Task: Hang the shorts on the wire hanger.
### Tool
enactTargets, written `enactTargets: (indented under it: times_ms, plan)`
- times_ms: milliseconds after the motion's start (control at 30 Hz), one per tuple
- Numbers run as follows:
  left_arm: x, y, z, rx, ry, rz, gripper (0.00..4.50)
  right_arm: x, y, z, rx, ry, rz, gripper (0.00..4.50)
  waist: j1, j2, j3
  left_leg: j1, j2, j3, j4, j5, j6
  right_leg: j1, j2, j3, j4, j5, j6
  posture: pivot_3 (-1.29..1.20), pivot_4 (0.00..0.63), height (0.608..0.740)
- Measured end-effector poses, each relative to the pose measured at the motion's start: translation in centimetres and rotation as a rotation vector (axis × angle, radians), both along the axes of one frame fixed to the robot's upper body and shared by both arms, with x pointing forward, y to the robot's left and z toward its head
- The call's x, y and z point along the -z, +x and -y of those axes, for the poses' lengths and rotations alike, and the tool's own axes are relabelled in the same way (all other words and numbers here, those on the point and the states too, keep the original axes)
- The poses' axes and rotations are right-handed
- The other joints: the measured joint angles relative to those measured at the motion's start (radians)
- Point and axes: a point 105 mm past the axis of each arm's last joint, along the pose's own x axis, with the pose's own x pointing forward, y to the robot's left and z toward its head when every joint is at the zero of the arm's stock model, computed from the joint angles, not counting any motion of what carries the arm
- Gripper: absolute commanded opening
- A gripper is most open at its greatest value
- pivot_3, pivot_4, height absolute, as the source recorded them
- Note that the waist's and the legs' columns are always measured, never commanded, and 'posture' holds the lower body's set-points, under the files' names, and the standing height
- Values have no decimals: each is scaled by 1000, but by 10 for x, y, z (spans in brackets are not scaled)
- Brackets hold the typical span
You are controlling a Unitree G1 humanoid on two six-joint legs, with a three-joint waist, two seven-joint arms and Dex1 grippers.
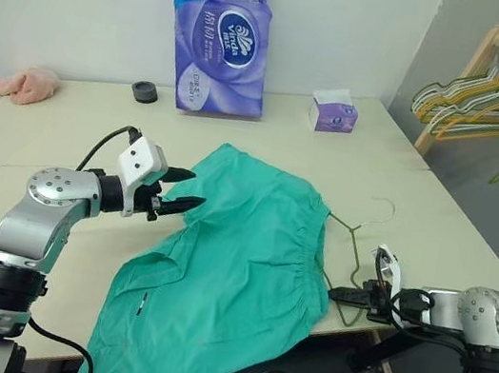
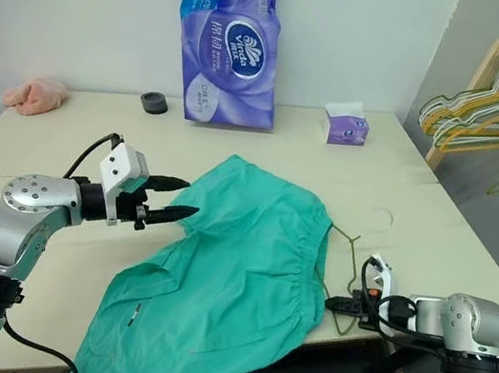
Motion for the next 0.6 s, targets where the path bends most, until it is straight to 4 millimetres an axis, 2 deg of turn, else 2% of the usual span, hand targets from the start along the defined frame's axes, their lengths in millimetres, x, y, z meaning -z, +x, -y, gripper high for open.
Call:
enactTargets:
  times_ms: [267,367,467,567,600]
  plan:
    - [-16,12,-6,-83,-58,62,2834,-43,14,-21,-81,-103,317,0,0,0,0,-3,0,-4,0,0,0,-3,0,-4,0,0,0,-318,31,740]
    - [-22,19,-11,-125,-92,68,2834,-51,17,-28,-175,-243,494,0,-1,0,0,-5,0,-4,0,0,0,-3,0,-4,0,0,1,-318,31,740]
    - [-30,24,-13,-141,-126,75,3405,-52,20,-31,-246,-324,602,0,-2,0,0,-5,0,-4,1,0,0,-4,0,-4,0,0,1,-321,29,740]
    - [-43,28,-9,-119,-130,107,4307,-48,16,-39,-359,-388,674,0,-2,0,0,-5,0,-4,1,0,0,-4,0,-5,0,0,1,-321,28,740]
    - [-48,28,-7,-106,-130,121,4480,-47,15,-42,-391,-402,693,0,-2,0,0,-5,0,-4,1,0,0,-4,0,-5,0,0,1,-321,28,740]
